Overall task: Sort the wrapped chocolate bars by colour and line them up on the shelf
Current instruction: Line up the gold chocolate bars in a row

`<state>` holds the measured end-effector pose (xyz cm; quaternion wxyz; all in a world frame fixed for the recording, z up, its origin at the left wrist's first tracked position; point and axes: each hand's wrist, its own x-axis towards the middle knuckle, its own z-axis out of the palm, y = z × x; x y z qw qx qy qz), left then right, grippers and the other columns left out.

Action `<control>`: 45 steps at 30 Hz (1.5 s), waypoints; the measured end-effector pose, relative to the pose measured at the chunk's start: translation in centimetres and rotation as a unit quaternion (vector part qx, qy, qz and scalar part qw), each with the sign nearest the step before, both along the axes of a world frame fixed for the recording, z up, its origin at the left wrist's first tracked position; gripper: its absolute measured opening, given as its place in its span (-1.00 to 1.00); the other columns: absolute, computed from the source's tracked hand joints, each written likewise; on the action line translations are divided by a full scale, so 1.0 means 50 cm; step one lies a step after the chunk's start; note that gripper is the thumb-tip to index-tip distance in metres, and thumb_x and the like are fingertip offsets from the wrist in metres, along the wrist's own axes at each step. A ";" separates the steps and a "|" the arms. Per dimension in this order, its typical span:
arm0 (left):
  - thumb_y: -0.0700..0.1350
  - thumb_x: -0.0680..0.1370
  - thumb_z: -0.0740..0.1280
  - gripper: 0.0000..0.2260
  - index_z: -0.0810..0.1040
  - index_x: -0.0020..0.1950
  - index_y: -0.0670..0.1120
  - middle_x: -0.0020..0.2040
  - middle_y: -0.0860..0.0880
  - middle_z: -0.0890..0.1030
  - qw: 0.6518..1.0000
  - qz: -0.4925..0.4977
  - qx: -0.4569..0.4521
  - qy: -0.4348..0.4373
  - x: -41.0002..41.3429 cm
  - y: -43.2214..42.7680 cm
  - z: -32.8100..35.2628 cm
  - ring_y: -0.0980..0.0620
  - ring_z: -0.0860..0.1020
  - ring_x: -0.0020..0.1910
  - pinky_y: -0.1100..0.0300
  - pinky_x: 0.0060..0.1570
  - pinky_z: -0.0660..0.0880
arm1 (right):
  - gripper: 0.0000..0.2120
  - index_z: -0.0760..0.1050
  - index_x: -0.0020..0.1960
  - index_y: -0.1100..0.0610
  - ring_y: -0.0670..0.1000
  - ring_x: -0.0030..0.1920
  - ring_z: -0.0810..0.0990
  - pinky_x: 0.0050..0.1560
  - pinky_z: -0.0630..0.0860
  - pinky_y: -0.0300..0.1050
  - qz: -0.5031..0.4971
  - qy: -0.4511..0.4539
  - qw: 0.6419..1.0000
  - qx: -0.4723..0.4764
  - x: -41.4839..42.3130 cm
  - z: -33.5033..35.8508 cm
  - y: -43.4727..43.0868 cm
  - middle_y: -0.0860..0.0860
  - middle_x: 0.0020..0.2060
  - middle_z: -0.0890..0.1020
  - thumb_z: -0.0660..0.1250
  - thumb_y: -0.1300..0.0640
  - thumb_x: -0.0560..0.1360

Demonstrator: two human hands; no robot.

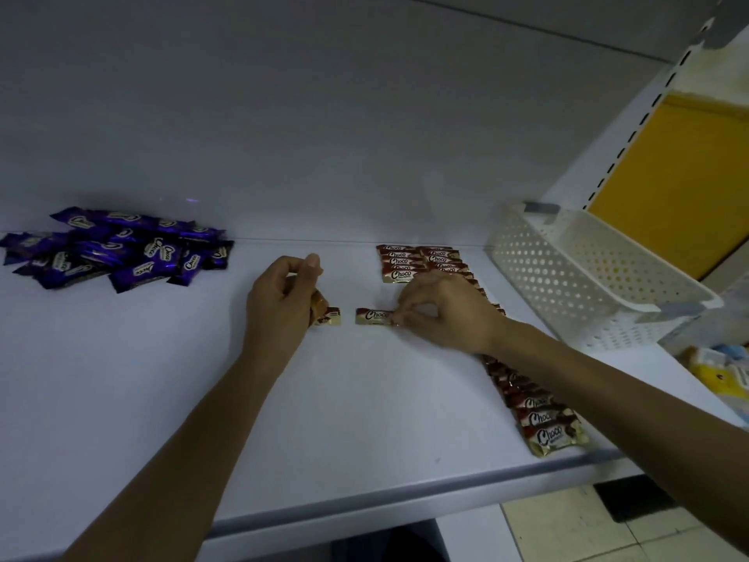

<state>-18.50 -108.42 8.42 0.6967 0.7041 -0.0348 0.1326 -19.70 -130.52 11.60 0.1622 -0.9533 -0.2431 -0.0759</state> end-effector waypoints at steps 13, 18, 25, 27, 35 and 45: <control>-0.05 0.62 0.24 -0.75 0.51 -0.22 -0.12 -0.53 0.05 0.45 0.999 -0.008 -0.032 0.003 -0.002 -0.003 0.002 0.16 0.42 -0.54 0.35 -0.50 0.41 | -0.84 0.65 -0.02 -0.01 0.06 0.06 0.52 0.03 0.31 -0.09 -0.201 -0.032 0.976 -0.071 0.088 0.010 -0.017 -0.01 -0.03 0.62 0.44 -0.01 0.42; -0.04 0.61 0.25 -0.76 0.52 -0.19 -0.11 -0.42 -0.10 0.50 1.000 -0.009 -0.029 0.002 -0.001 -0.005 0.003 0.14 0.47 -0.49 0.32 -0.45 0.48 | -0.83 0.63 0.03 -0.03 0.08 0.10 0.49 0.08 0.28 -0.07 -0.210 -0.032 0.972 -0.096 0.112 0.004 -0.021 0.01 0.01 0.59 0.39 0.01 0.45; -0.04 0.61 0.25 -0.76 0.52 -0.21 -0.11 -0.43 -0.09 0.49 0.999 -0.007 -0.036 0.004 0.000 -0.005 0.002 0.12 0.43 -0.50 0.33 -0.47 0.44 | -0.87 0.64 -0.04 0.05 0.04 -0.11 0.55 -0.08 0.38 -0.11 -0.189 -0.036 0.981 0.001 0.090 0.010 0.003 -0.01 -0.20 0.60 0.40 0.03 0.46; -0.04 0.61 0.25 -0.76 0.52 -0.23 -0.09 -0.47 -0.03 0.48 0.999 -0.009 -0.033 0.003 -0.001 -0.004 0.002 0.13 0.43 -0.50 0.31 -0.47 0.45 | -0.77 0.65 -0.12 0.19 0.00 -0.25 0.57 -0.14 0.46 -0.10 -0.132 0.061 0.973 0.179 0.051 0.024 0.053 0.05 -0.28 0.63 0.40 0.01 0.48; 0.08 0.62 0.19 -0.70 0.52 -0.23 -0.02 -0.42 0.07 0.48 0.999 0.042 -0.020 0.026 -0.004 0.003 0.009 0.13 0.44 -0.44 0.25 -0.38 0.39 | -0.89 0.56 -0.12 0.15 0.12 -0.24 0.67 -0.11 0.62 0.10 -0.010 0.151 0.932 0.330 -0.024 0.002 0.191 0.08 -0.26 0.64 0.48 0.21 0.40; -0.10 0.53 0.39 -0.95 0.55 -0.09 0.04 -0.37 0.11 0.60 0.993 -0.106 0.051 -0.016 -0.014 -0.002 0.008 0.17 0.47 -0.50 0.38 -0.45 0.37 | -0.83 0.58 -0.20 0.25 -0.04 -0.43 0.58 -0.36 0.50 -0.24 -0.099 0.277 0.840 0.456 0.010 0.061 0.155 0.08 -0.39 0.62 0.33 0.19 0.53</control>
